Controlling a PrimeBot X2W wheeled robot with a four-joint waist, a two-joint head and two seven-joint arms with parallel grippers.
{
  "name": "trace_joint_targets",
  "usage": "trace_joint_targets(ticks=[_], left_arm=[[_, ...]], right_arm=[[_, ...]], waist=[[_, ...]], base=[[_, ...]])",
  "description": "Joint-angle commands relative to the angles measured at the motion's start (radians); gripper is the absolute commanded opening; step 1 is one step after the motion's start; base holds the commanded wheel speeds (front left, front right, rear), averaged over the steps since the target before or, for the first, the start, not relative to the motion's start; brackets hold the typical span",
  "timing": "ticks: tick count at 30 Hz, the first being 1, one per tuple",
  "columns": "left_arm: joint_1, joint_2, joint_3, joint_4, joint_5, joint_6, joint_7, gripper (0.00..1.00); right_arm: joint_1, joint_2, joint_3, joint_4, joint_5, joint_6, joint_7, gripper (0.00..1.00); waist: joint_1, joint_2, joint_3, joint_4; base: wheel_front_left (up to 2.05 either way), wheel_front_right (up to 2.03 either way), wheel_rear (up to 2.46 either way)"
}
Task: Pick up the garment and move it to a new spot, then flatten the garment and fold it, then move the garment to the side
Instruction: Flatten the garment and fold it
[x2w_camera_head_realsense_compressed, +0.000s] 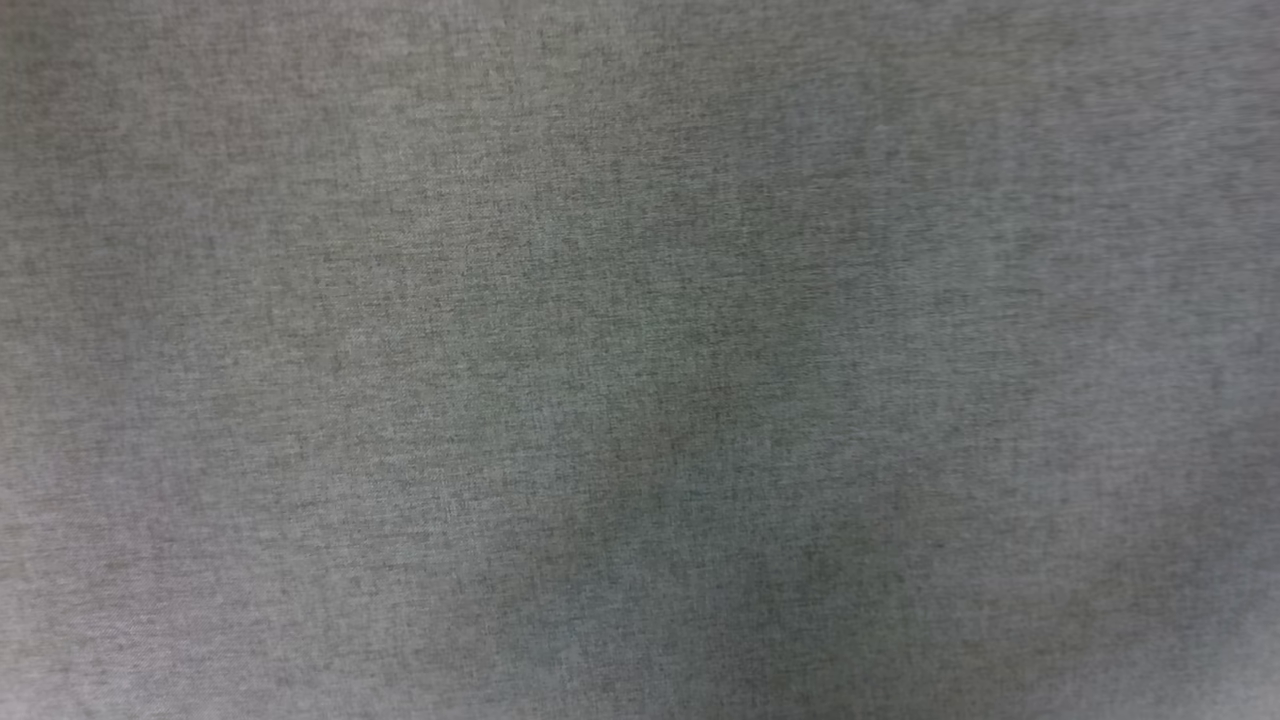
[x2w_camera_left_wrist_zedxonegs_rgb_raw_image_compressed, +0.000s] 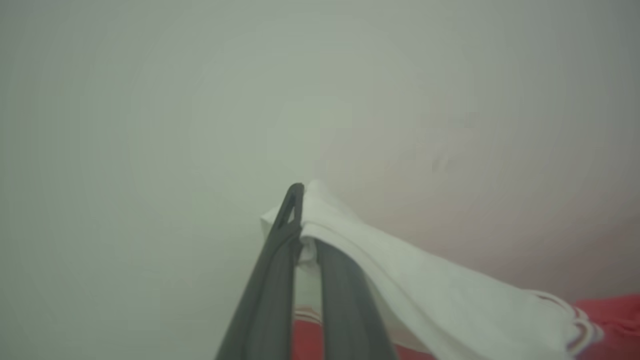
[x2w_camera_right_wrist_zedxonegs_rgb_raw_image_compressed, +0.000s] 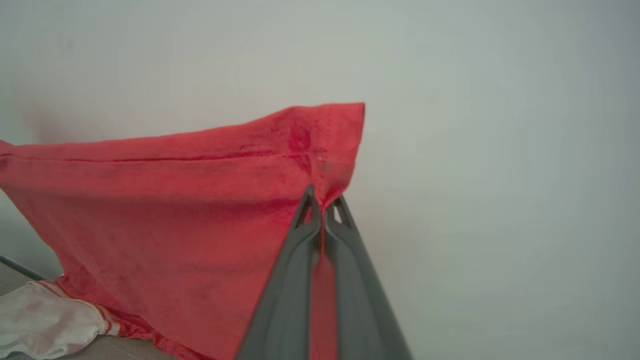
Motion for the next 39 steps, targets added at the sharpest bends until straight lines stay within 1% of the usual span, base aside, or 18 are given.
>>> trace_joint_targets(ticks=[1,7,10,12,15,18,21,25,28,33,39], left_arm=[[0.031,-0.005,-0.005,0.003,-0.003,-0.003,-0.011,0.00],[0.121,-0.018,-0.003,0.054,-0.044,-0.035,-0.055,0.00],[0.185,-0.032,0.014,0.085,-0.085,-0.056,-0.084,0.00],[0.238,-0.045,0.030,0.100,-0.118,-0.074,-0.108,0.00],[0.369,-0.060,0.050,0.128,-0.165,-0.099,-0.154,0.00],[0.512,-0.059,0.063,0.138,-0.201,-0.120,-0.192,0.00],[0.684,-0.036,0.083,0.124,-0.226,-0.123,-0.214,0.00],[0.928,-0.024,0.111,0.056,-0.262,-0.091,-0.231,0.00],[1.115,-0.017,0.120,-0.024,-0.272,-0.050,-0.229,0.00],[1.405,0.002,0.133,-0.197,-0.291,0.040,-0.189,0.00],[1.721,0.023,0.172,-0.442,-0.316,0.180,-0.121,0.00]], right_arm=[[0.001,0.009,0.016,0.019,0.022,-0.001,-0.015,0.00],[0.078,0.014,0.087,0.072,0.089,-0.001,-0.045,0.00],[0.138,-0.002,0.123,0.077,0.127,-0.001,-0.059,0.00],[0.191,-0.026,0.144,0.075,0.147,-0.001,-0.063,0.00],[0.322,-0.047,0.174,0.062,0.195,-0.001,-0.078,0.00],[0.461,-0.067,0.194,0.044,0.242,-0.001,-0.091,0.00],[0.608,-0.084,0.215,0.020,0.283,-0.001,-0.091,0.00],[0.788,-0.112,0.232,-0.016,0.321,-0.002,-0.088,0.00],[0.915,-0.141,0.225,-0.045,0.339,-0.002,-0.093,0.00],[1.116,-0.169,0.202,-0.108,0.356,-0.002,-0.083,0.00],[1.345,-0.189,0.128,-0.188,0.352,-0.003,-0.065,0.00]], waist=[[-0.0002,0.0000,0.008,0.006],[-0.0002,0.0000,-0.023,0.022],[-0.0002,0.0000,-0.060,0.037],[-0.0002,0.0000,-0.089,0.052],[-0.0002,0.0000,-0.168,0.070],[-0.0002,0.0000,-0.257,0.076],[-0.0002,0.0000,-0.339,0.076],[-0.0002,0.0000,-0.442,0.076],[-0.0002,0.0000,-0.508,0.078],[-0.0002,0.0000,-0.596,0.073],[-0.0002,0.0000,-0.677,0.069]], base=[[0.00,0.00,0.00],[0.00,0.00,0.00],[0.00,0.00,0.00],[0.00,0.00,0.00],[0.00,0.00,0.00],[0.00,0.00,0.00],[0.00,0.00,0.00],[0.00,0.00,0.00],[0.00,0.00,0.00],[0.00,0.00,0.00],[0.00,0.00,0.00]])
